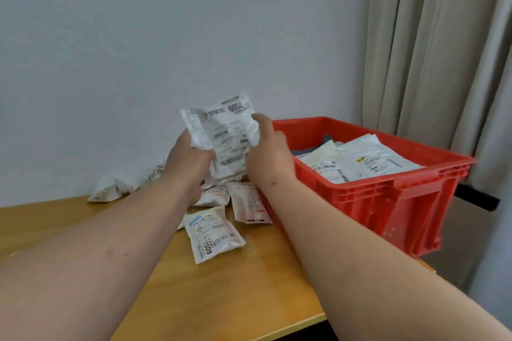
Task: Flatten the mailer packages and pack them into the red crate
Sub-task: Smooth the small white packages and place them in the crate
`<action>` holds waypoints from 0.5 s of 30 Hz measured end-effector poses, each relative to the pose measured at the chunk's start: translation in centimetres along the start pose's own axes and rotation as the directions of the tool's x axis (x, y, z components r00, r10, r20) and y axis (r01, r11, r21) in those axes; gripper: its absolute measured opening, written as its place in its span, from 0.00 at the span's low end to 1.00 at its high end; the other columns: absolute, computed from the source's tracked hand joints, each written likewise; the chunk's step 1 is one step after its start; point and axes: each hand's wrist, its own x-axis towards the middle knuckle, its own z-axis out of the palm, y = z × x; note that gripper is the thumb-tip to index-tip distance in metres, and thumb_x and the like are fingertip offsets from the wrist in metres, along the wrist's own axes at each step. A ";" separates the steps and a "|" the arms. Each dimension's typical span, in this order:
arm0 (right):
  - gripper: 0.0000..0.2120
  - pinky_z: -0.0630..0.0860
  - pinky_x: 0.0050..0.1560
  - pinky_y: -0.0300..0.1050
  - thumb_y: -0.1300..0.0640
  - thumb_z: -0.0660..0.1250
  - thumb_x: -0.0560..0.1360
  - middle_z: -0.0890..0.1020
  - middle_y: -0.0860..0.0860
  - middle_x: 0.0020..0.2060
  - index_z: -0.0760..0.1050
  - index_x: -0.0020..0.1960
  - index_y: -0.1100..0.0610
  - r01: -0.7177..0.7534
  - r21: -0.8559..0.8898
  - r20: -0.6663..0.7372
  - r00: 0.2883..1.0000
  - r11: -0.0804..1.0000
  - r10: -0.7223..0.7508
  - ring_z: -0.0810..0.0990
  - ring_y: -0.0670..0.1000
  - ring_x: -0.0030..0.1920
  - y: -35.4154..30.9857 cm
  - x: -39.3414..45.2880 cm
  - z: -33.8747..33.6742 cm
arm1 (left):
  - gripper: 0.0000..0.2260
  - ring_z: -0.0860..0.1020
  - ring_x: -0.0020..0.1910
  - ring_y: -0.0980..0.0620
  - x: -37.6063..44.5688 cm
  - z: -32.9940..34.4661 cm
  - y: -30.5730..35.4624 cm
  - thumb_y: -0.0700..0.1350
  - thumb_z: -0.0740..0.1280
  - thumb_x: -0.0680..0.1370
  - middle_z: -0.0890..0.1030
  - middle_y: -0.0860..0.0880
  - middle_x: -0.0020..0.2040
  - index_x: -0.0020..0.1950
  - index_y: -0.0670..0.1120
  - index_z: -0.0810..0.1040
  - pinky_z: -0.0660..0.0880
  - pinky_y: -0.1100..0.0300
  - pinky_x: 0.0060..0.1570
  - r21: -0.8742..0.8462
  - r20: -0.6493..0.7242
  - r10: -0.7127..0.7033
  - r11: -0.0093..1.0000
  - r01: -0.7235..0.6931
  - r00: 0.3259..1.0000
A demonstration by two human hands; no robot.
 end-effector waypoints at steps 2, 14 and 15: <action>0.32 0.71 0.44 0.44 0.66 0.58 0.76 0.70 0.56 0.59 0.60 0.75 0.41 0.012 -0.100 -0.052 0.999 0.995 -0.017 0.74 0.55 0.43 1.3 1.5 -2.6 | 0.34 0.81 0.53 0.49 0.2 3.2 1.0 0.30 0.62 0.75 0.79 0.53 0.59 0.74 0.61 0.63 0.82 0.49 0.47 0.052 -0.008 0.092 0.994 -0.092 0.996; 0.21 0.73 0.49 0.52 0.59 0.63 0.73 0.77 0.55 0.52 0.72 0.66 0.54 -0.238 -0.731 0.047 0.918 0.640 0.395 0.77 0.60 0.53 11.9 5.8 -10.6 | 0.22 0.69 0.69 0.45 0.3 16.8 -0.4 0.62 0.57 0.79 0.73 0.51 0.69 0.67 0.53 0.75 0.64 0.47 0.66 0.835 0.520 -0.144 0.291 -0.467 0.842; 0.20 0.72 0.50 0.52 0.58 0.65 0.70 0.76 0.54 0.46 0.73 0.62 0.55 -0.243 -0.775 0.079 0.879 0.583 0.471 0.76 0.60 0.50 12.4 6.2 -10.4 | 0.23 0.68 0.68 0.44 0.3 17.1 -0.5 0.66 0.55 0.78 0.74 0.51 0.67 0.65 0.54 0.76 0.64 0.47 0.63 0.857 0.515 -0.210 0.170 -0.487 0.831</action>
